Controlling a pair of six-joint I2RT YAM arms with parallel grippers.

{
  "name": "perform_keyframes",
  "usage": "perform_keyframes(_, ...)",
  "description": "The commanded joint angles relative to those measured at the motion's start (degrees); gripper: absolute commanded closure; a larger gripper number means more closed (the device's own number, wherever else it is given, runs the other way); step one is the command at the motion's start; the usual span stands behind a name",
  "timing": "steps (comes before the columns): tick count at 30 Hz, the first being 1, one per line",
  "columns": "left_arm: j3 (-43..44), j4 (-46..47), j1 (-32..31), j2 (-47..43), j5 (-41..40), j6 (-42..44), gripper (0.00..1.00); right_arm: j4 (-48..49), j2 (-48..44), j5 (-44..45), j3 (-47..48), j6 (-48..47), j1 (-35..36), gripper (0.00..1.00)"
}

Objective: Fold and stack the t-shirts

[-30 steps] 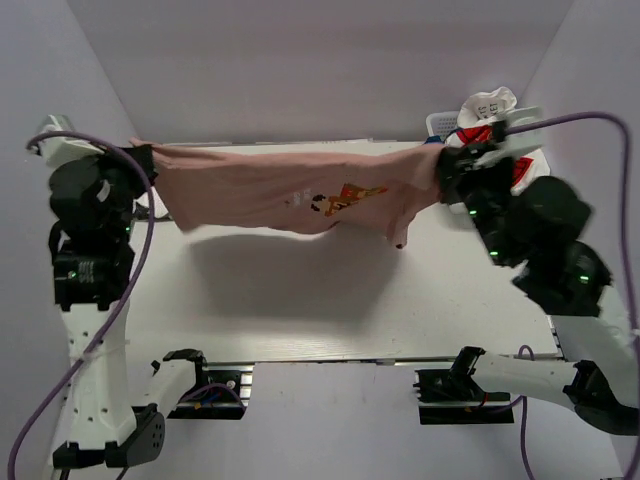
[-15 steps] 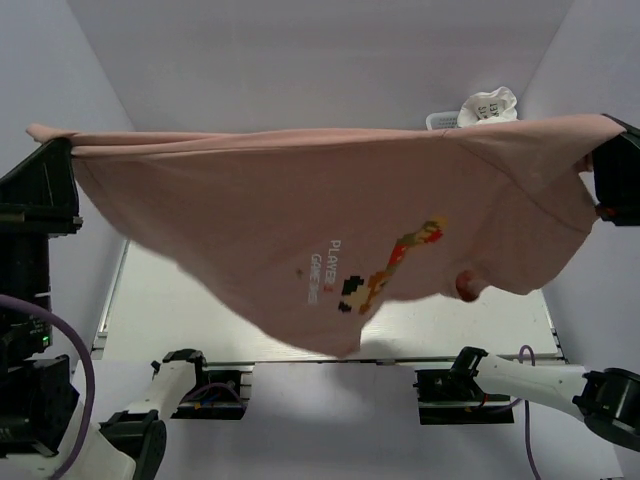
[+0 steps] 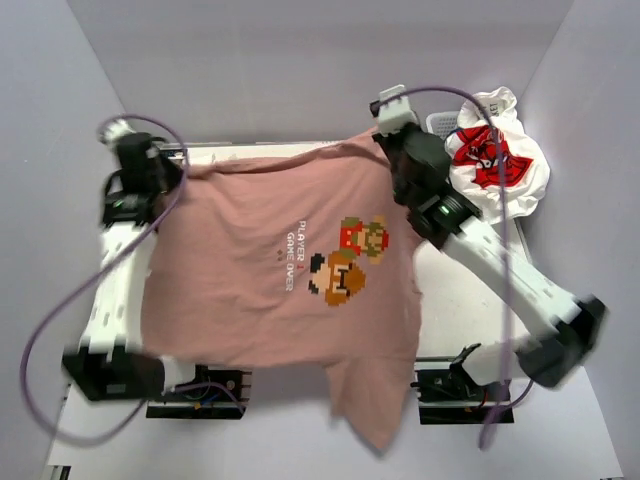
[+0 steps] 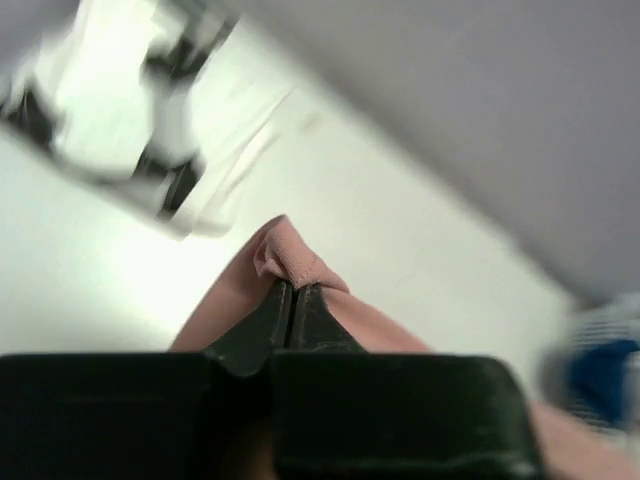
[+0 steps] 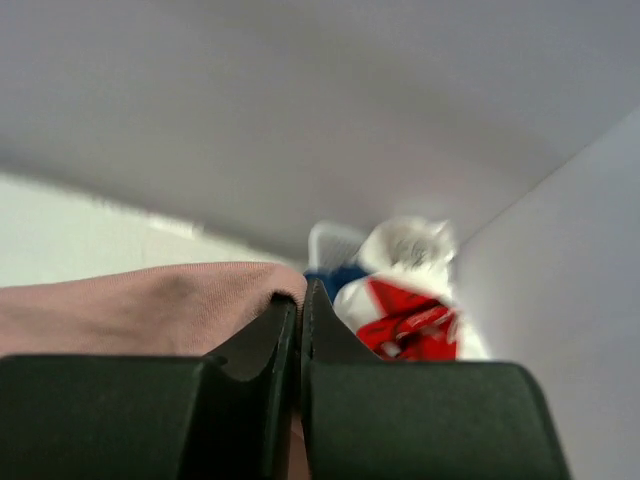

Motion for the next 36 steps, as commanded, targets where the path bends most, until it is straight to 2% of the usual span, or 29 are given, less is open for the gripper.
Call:
perform_keyframes(1,-8.5,4.5,-0.2,7.1,-4.2,-0.9,0.88,-3.0,10.3,-9.0,-2.3,13.5,-9.1,1.0)
perform_keyframes(2,-10.7,6.6,-0.2,9.9,-4.9,-0.9,0.5,-3.9,13.2,-11.0,-2.7,14.3,-12.6,1.0)
perform_keyframes(3,-11.3,7.3,-0.2,12.8,-5.6,-0.9,0.17,-4.4,16.4,-13.9,-1.9,15.5,-13.2,0.94)
perform_keyframes(4,-11.3,6.8,0.6,16.0,-6.2,-0.9,0.06,-5.5,22.6,-17.8,0.9,17.0,-14.1,0.74)
perform_keyframes(5,-7.0,1.6,0.6,22.7,-6.7,-2.7,0.0,-11.8,28.7,-21.0,2.8,17.9,-15.6,0.27)
perform_keyframes(6,-4.5,-0.8,0.6,25.7,-7.8,-3.4,0.0,-13.7,33.9,-21.1,8.4,19.2,-15.9,0.1)
perform_keyframes(7,-0.7,-2.1,0.6,27.7,-9.9,-3.4,0.0,-16.0,35.9,-23.4,13.7,20.4,-16.1,0.1)
perform_keyframes(9,0.4,-2.5,0.0,29.7,-10.4,-2.1,0.0,-21.7,39.5,-23.5,17.9,22.4,-16.1,0.1)
perform_keyframes(11,-0.8,-0.5,-0.5,28.2,-7.5,-1.5,0.0,-21.6,36.8,-25.6,16.8,25.3,-16.1,0.1)
perform_keyframes(13,-5.5,5.2,-0.5,24.2,-3.3,0.4,0.0,-20.1,34.4,-27.4,11.1,26.9,-16.2,0.1)
perform_keyframes(16,-10.9,9.7,-0.5,20.3,1.6,1.8,0.0,-19.4,27.5,-25.4,2.5,34.6,-16.6,0.1)
perform_keyframes(17,-12.1,11.1,-0.5,19.7,2.9,2.3,0.0,-19.4,23.9,-25.2,0.9,39.2,-16.7,0.1)
perform_keyframes(18,-13.8,13.0,-0.5,19.7,5.0,2.9,0.0,-19.8,22.9,-25.3,-3.5,40.6,-17.4,0.1)
perform_keyframes(21,-14.5,14.3,-1.1,21.6,9.3,3.6,0.0,-22.5,19.7,-25.4,-8.5,45.4,-18.8,0.1)
perform_keyframes(28,-11.9,16.2,-4.3,32.3,15.8,5.4,0.0,-25.7,23.5,-28.0,-14.2,48.5,-23.0,0.1)
perform_keyframes(34,-6.1,16.7,-6.9,41.0,19.8,6.2,0.0,-25.4,33.2,-33.5,-10.4,46.3,-24.7,0.1)
perform_keyframes(36,-4.7,15.7,-7.5,43.1,18.2,6.2,0.0,-26.8,35.2,-34.9,-7.5,45.3,-24.6,0.1)
